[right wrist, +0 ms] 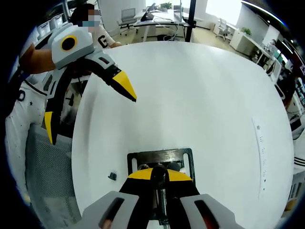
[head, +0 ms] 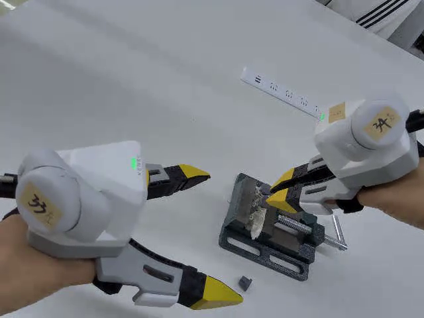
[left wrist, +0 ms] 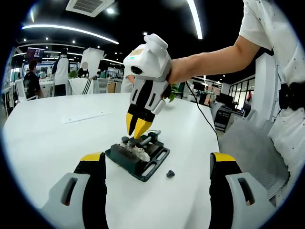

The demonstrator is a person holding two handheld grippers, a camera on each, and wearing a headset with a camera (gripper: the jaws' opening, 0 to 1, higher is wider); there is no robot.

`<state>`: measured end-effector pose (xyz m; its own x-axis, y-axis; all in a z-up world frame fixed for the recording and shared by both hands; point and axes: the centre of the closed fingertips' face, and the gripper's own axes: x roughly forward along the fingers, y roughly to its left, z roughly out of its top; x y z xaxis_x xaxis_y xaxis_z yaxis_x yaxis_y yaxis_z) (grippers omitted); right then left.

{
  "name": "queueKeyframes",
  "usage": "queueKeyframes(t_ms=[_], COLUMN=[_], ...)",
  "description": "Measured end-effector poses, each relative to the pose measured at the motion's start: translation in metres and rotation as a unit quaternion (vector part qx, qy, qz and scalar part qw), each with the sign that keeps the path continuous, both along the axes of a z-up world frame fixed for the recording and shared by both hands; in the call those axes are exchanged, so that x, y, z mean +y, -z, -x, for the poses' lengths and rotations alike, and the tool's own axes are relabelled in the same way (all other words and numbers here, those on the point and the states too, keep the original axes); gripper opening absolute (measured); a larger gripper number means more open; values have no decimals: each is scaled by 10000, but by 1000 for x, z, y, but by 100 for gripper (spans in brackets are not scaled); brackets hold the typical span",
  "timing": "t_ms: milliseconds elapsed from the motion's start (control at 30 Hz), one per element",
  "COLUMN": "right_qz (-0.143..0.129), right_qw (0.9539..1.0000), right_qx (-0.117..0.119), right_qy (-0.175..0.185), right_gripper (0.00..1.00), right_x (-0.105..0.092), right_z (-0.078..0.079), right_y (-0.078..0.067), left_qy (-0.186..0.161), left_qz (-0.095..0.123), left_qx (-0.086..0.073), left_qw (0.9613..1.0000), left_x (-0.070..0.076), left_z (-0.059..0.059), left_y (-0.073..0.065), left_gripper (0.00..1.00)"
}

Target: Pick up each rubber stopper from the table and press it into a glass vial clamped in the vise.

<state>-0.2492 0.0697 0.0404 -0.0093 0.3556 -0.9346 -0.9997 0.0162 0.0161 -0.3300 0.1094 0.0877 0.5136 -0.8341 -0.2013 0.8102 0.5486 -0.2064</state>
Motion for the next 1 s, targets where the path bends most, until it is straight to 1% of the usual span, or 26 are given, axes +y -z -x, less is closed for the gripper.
queueKeyframes(t_ms=[300,533,700,833,900,1000], right_qz=[21,75,57,136,207,259], right_qw=[10000,9999,9999,9996,9989,9983], right_qx=[38,46,33,-38,-108,-130], right_qy=[-62,-83,-86,-239,-401,-498], right_gripper=[1,1,0,0,0,0], right_x=[0,-1,0,0,0,0], right_z=[3,1,0,1,2,1], right_y=[5,13,12,12,13,14], left_qy=[11,13,15,22,28,12], left_qz=[10,24,34,52,52,65], left_qx=[17,26,33,39,35,27], left_qw=[10000,10000,10000,10000,10000,10000], left_x=[-1,-2,-2,-2,-2,-2], left_z=[0,1,1,1,1,-1], left_y=[0,-1,-1,-1,-1,-1], left_gripper=[89,88,87,86,86,86])
